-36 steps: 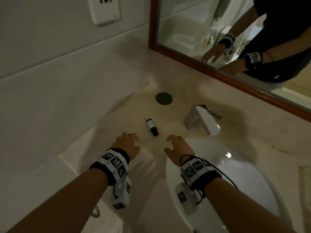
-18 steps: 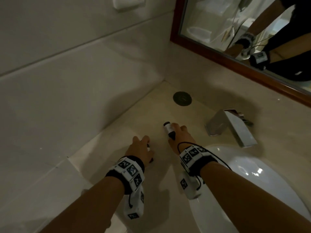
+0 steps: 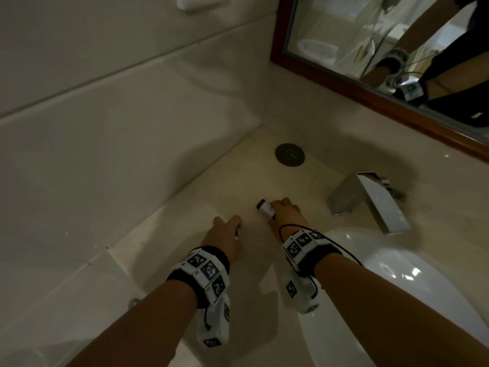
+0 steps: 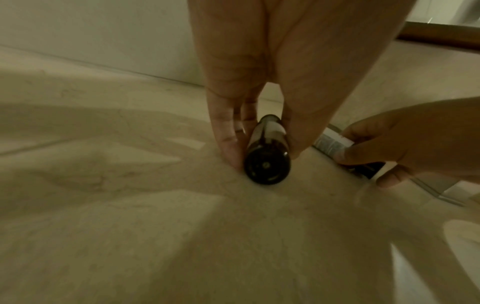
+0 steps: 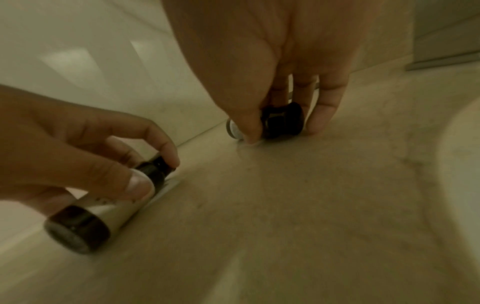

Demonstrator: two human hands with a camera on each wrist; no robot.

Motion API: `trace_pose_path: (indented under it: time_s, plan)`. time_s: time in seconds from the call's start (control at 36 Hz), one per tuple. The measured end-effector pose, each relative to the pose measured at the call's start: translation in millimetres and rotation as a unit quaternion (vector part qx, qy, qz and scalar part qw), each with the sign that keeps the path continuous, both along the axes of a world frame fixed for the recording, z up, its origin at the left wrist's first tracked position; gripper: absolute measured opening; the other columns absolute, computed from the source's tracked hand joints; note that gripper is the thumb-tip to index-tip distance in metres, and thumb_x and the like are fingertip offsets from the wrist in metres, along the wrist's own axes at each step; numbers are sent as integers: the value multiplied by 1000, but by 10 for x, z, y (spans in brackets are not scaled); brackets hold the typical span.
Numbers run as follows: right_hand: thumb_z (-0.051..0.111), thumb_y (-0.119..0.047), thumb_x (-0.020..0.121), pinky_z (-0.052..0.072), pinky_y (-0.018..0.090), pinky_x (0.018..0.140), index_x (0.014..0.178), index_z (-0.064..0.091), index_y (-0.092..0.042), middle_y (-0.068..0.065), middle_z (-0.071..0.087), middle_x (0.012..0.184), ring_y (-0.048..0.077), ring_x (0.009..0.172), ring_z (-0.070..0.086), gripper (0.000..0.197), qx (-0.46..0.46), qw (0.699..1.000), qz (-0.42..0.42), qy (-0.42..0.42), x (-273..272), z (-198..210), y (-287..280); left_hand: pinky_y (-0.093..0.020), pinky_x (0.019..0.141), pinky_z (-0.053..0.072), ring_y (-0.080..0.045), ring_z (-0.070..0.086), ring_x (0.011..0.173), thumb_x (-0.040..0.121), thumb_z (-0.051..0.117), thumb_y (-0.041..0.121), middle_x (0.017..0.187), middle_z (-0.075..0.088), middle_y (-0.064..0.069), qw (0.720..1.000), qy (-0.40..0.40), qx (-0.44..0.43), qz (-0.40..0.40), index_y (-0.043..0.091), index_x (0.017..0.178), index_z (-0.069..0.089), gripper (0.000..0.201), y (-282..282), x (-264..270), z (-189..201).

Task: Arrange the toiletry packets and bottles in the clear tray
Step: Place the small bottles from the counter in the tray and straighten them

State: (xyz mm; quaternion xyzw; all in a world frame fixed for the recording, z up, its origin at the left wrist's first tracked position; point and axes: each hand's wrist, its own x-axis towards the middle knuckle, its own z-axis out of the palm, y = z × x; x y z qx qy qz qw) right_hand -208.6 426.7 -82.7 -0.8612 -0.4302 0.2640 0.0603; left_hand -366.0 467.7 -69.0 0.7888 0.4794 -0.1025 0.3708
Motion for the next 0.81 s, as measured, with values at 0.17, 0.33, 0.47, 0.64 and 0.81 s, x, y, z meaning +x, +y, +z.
trace_pose_path:
  time_s: [0.17, 0.33, 0.47, 0.64, 0.81]
  plan:
    - [45, -17, 94, 40, 41, 99, 130, 45, -9, 13, 41, 130, 33, 117, 46, 37, -22, 999, -21, 27, -5, 44, -231, -39, 83, 55, -35, 59, 90, 93, 50, 18, 118, 43, -16, 1000, 2, 6, -17, 18, 125, 44, 32, -52, -4, 103]
    - [44, -12, 94, 42, 37, 91, 122, 47, -5, 13, 42, 127, 33, 107, 54, 29, 31, 996, -77, 45, -5, 215, -837, -34, 78, 50, -35, 61, 95, 91, 54, 14, 121, 57, -19, 998, -45, 4, -50, 20, 141, 33, 54, -313, 65, 303]
    - [51, -19, 92, 36, 27, 78, 114, 48, -8, 10, 49, 115, 28, 99, 52, 25, 61, 987, -125, 75, 52, 400, -1518, -31, 80, 47, -34, 61, 101, 89, 55, 17, 133, 52, -16, 995, -74, -5, -70, 19, 145, 28, 62, -733, 245, 435]
    - [46, -25, 95, 36, 23, 61, 105, 57, 1, 12, 55, 84, 27, 75, 51, 30, 110, 970, -198, 87, 184, 651, -2368, -29, 75, 45, -24, 54, 85, 87, 55, 13, 121, 57, -13, 987, -100, -28, -126, 12, 133, 43, 48, -1356, 535, 536]
    - [42, -26, 97, 38, 19, 69, 118, 53, -13, -1, 57, 106, 14, 87, 50, 27, 123, 961, -241, 54, 428, 587, -3282, -33, 83, 49, -32, 59, 105, 87, 53, 7, 130, 54, -11, 975, -134, -67, -165, 13, 138, 42, 52, -2086, 937, 617]
